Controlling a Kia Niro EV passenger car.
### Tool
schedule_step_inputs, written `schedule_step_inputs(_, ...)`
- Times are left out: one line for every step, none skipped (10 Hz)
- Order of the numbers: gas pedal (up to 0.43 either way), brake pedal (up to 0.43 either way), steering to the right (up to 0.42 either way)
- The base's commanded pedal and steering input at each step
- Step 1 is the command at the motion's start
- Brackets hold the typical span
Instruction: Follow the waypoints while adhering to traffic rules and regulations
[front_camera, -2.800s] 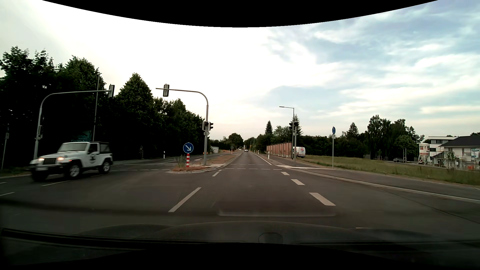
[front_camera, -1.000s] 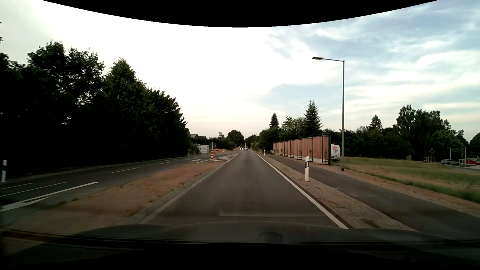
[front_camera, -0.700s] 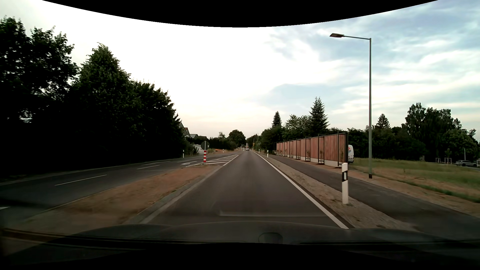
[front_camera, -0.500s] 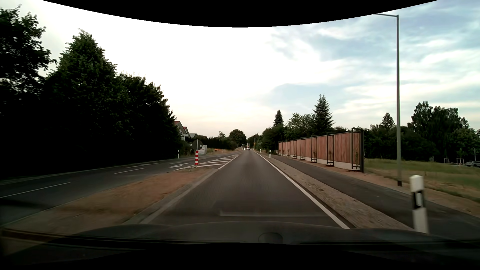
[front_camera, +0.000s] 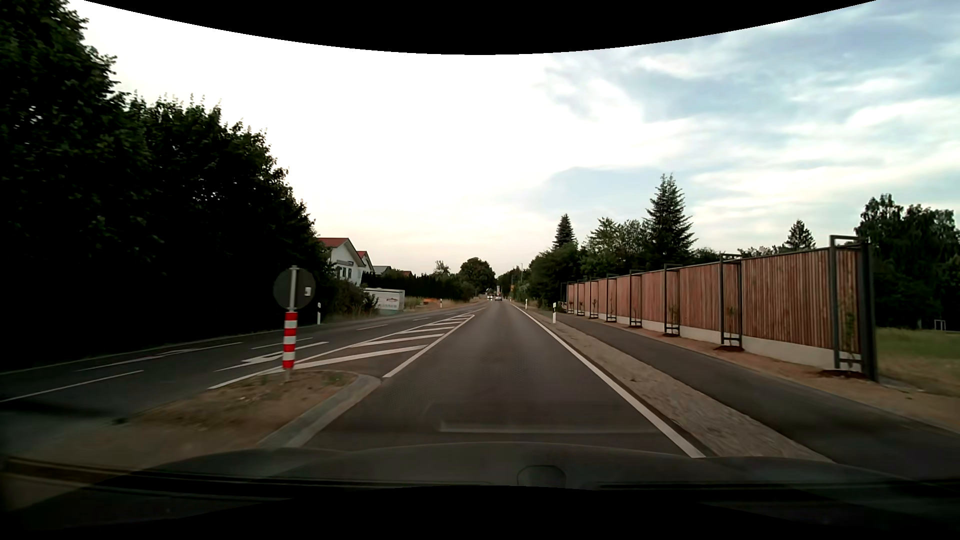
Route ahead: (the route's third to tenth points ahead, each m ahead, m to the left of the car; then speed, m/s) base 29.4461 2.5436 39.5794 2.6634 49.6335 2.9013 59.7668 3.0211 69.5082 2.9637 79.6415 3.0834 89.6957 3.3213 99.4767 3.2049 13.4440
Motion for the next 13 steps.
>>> schedule_step_inputs(0.189, 0.006, -0.005)
schedule_step_inputs(0.189, 0.006, -0.005)
schedule_step_inputs(0.189, 0.006, -0.005)
schedule_step_inputs(0.189, 0.006, -0.003)
schedule_step_inputs(0.189, 0.006, -0.001)
schedule_step_inputs(0.189, 0.006, 0.0)
schedule_step_inputs(0.177, 0.006, 0.0)
schedule_step_inputs(0.157, 0.006, 0.0)
schedule_step_inputs(0.157, 0.006, 0.0)
schedule_step_inputs(0.15, 0.006, 0.0)
schedule_step_inputs(0.138, 0.006, 0.0)
schedule_step_inputs(0.118, 0.006, 0.0)
schedule_step_inputs(0.11, 0.006, 0.0)
